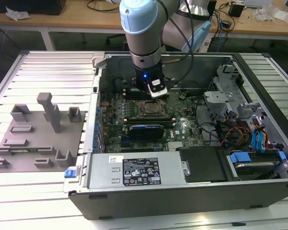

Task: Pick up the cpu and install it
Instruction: 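Install the first cpu locking lever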

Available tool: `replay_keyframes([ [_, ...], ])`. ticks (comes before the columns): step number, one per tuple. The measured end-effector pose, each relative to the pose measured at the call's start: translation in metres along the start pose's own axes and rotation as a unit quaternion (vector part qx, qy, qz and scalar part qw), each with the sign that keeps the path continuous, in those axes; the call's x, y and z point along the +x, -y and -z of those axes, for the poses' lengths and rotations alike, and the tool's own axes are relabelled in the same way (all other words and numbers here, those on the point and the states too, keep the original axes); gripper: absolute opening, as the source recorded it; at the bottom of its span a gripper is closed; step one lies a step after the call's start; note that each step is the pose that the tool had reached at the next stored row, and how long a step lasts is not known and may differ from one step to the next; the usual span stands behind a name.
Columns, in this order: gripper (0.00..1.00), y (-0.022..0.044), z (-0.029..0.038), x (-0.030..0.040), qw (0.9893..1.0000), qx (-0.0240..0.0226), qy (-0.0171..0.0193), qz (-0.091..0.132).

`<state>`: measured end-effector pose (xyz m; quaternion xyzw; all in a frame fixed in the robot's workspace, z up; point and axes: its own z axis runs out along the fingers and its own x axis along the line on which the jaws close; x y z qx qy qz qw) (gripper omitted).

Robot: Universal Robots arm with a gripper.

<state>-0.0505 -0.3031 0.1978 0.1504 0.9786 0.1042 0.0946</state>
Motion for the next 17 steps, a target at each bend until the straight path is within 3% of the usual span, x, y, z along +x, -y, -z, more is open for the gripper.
replay_keyframes([
  [11,0.11,-0.0009,0.0045,-0.0006,1.0,-0.0003,0.0007,0.0],
  [14,0.11,0.0004,0.0054,0.0036,0.9999,-0.0035,0.0105,0.002],
  [17,0.11,0.0016,0.0051,0.007,0.9996,-0.0084,0.0251,0.005],
])
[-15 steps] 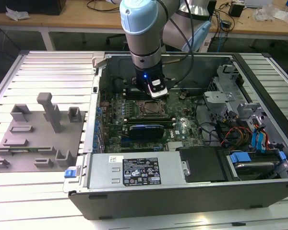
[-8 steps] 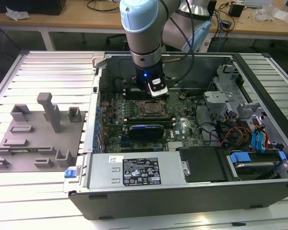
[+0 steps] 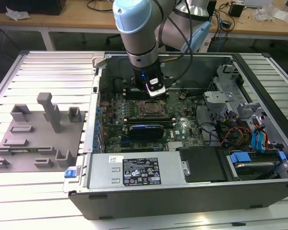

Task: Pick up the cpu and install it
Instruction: 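Install the first cpu locking lever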

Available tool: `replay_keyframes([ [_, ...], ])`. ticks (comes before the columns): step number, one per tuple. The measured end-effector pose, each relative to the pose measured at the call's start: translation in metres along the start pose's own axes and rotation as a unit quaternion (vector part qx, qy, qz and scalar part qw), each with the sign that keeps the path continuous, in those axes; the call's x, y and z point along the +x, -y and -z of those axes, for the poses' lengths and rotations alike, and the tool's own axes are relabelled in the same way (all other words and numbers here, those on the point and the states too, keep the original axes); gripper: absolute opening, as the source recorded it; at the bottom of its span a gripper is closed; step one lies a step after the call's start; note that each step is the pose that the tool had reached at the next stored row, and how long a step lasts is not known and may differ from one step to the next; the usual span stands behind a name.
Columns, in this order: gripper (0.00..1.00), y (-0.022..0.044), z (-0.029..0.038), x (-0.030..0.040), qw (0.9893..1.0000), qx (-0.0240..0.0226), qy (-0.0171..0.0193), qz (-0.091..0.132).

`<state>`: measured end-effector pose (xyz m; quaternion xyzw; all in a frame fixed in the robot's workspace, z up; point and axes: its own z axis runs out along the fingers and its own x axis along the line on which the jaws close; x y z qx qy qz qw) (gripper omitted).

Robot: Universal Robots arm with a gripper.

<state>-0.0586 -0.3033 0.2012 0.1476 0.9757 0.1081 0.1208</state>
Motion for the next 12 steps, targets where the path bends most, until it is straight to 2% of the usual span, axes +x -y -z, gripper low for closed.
replay_keyframes([
  [3,0.11,0.0015,0.0007,0.0048,0.9999,-0.0034,0.01,0.002],
  [6,0.11,0.0031,0.0007,0.0096,0.9998,-0.006,0.0177,0.003],
  [12,0.11,0.0043,-0.0015,0.0119,0.9994,-0.0113,0.0333,0.006],
])
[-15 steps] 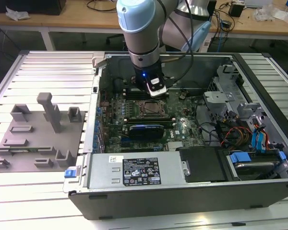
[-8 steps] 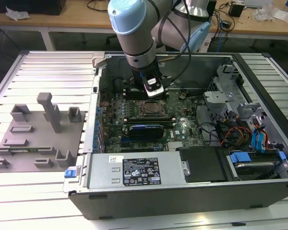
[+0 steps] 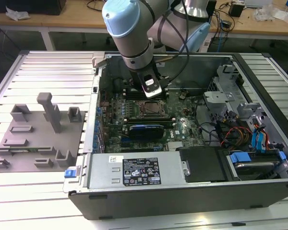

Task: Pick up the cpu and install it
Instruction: 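Install the first cpu locking lever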

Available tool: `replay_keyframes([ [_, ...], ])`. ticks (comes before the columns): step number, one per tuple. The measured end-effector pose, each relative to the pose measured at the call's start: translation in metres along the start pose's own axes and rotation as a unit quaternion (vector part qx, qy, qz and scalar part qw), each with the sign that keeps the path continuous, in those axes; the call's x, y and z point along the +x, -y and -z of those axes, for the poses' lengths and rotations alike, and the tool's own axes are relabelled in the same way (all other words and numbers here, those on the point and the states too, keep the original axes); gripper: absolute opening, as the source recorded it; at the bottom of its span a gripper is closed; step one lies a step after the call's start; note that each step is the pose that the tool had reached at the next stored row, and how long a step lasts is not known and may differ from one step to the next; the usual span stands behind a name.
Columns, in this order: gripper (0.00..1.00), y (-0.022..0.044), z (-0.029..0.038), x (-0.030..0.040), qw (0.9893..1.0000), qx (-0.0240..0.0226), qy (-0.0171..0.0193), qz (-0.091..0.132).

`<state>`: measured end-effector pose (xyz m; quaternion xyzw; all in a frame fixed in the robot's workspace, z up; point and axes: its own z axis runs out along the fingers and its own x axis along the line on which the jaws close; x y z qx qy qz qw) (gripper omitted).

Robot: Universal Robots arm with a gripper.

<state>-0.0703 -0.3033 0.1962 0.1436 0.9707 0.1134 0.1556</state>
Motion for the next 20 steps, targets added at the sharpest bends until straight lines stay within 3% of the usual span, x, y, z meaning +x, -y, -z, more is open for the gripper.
replay_keyframes([
  [2,0.11,0.0007,-0.0005,0.0005,1.0,-0.0009,0.003,0.001],
  [5,0.11,0.0021,-0.001,0.0008,1.0,-0.0015,0.0046,0.001],
  [16,0.11,0.0042,-0.0025,0.001,1.0,-0.0021,0.0062,0.001],
  [20,0.11,0.0029,0.002,-0.0003,1.0,-0.0021,0.0063,0.001],
])
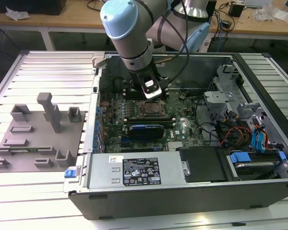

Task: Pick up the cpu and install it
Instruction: 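Install the first cpu locking lever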

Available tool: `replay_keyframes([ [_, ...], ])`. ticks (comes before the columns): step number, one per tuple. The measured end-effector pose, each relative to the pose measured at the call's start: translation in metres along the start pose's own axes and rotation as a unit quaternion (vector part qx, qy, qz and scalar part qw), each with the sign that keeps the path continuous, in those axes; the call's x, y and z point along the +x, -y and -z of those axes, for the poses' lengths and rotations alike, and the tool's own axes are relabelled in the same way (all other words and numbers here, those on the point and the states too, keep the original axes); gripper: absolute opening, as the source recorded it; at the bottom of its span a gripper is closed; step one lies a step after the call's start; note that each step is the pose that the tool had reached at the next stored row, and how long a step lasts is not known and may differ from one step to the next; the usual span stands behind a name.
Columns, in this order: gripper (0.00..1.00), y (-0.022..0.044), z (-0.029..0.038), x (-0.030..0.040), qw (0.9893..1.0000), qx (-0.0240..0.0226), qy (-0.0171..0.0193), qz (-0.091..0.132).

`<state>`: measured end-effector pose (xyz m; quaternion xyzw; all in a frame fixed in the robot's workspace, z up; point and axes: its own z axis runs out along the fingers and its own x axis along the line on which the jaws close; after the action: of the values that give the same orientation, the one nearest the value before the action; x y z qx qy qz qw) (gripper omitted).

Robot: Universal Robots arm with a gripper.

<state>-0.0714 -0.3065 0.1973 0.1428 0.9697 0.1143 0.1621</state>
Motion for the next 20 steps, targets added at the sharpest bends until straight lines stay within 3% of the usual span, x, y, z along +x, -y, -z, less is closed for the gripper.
replay_keyframes([
  [12,0.11,-0.0009,0.0006,0.0016,1.0,-0.0014,-0.0005,-0.001],
  [13,0.11,-0.001,0.0003,0.0015,1.0,-0.0006,-0.003,-0.001],
  [17,0.11,-0.0015,-0.0012,-0.0009,0.9993,0.01,-0.0346,-0.007],
  [18,0.11,-0.0015,-0.0012,-0.001,0.9992,0.0108,-0.0369,-0.008],
  [20,0.11,-0.0014,-0.0012,-0.001,0.9992,0.0112,-0.0377,-0.008],
])
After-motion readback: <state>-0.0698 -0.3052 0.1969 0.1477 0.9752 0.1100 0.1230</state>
